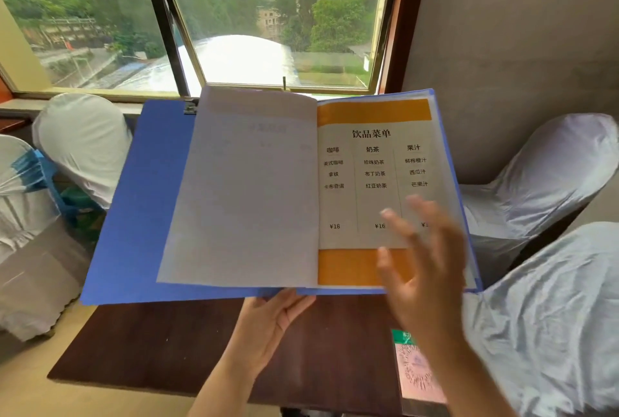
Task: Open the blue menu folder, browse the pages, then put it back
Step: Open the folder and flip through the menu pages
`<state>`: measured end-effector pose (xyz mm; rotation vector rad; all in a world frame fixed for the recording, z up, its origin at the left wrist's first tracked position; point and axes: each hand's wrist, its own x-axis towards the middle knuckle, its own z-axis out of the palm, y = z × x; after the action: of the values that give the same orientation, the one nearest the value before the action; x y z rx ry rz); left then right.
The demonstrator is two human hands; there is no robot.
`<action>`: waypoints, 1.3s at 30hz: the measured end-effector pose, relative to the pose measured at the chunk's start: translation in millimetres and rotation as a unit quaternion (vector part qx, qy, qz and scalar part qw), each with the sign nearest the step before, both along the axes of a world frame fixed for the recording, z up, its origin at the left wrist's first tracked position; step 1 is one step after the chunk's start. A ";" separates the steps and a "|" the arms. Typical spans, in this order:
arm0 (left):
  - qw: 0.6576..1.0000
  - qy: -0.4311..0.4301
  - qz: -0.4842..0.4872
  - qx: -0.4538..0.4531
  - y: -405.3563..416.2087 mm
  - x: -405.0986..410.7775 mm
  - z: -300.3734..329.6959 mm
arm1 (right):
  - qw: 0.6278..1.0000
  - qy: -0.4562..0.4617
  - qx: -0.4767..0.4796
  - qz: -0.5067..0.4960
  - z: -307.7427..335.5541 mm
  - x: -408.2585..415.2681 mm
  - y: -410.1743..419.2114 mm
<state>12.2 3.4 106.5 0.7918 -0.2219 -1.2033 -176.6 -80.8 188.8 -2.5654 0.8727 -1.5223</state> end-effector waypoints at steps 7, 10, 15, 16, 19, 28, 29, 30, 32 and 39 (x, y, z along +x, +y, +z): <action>0.997 -0.046 0.030 -0.062 22.9 -8.3 8.8 | 0.868 -0.007 0.469 0.166 5.6 -78.2 -61.2; 0.996 -0.054 0.041 -0.057 24.4 -0.3 8.4 | 0.836 0.025 0.489 0.247 9.5 -86.1 -67.9; 0.995 -0.072 0.043 -0.055 29.7 3.0 5.3 | 0.816 0.026 0.510 0.273 15.2 -87.6 -70.9; 0.995 -0.074 0.039 -0.057 30.9 3.8 4.7 | 0.823 0.031 0.502 0.265 14.8 -86.0 -71.2; 0.994 -0.080 0.042 -0.054 32.7 4.1 2.8 | 0.858 0.030 0.459 0.228 9.0 -79.6 -73.1; 0.995 -0.068 0.052 -0.055 29.3 -1.2 2.6 | 0.932 -0.025 0.344 0.110 -5.5 -62.3 -65.7; 0.995 -0.066 0.056 -0.054 29.0 -1.5 2.1 | 0.951 -0.015 0.303 0.065 -6.9 -59.5 -63.5; 0.995 -0.065 0.059 -0.052 28.6 -2.2 2.6 | 0.965 -0.008 0.261 0.024 -6.6 -56.2 -60.5; 0.995 -0.068 0.062 -0.049 27.4 -3.4 3.8 | 0.977 -0.021 0.211 -0.020 -2.9 -50.5 -54.0; 0.994 -0.063 0.077 -0.048 22.9 -7.0 5.0 | 0.739 -0.371 0.480 0.291 10.6 -32.0 -27.0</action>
<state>5.2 26.3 111.5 0.7872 -0.3143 -0.9904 -208.6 -107.8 199.4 -1.1383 0.4443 -1.1983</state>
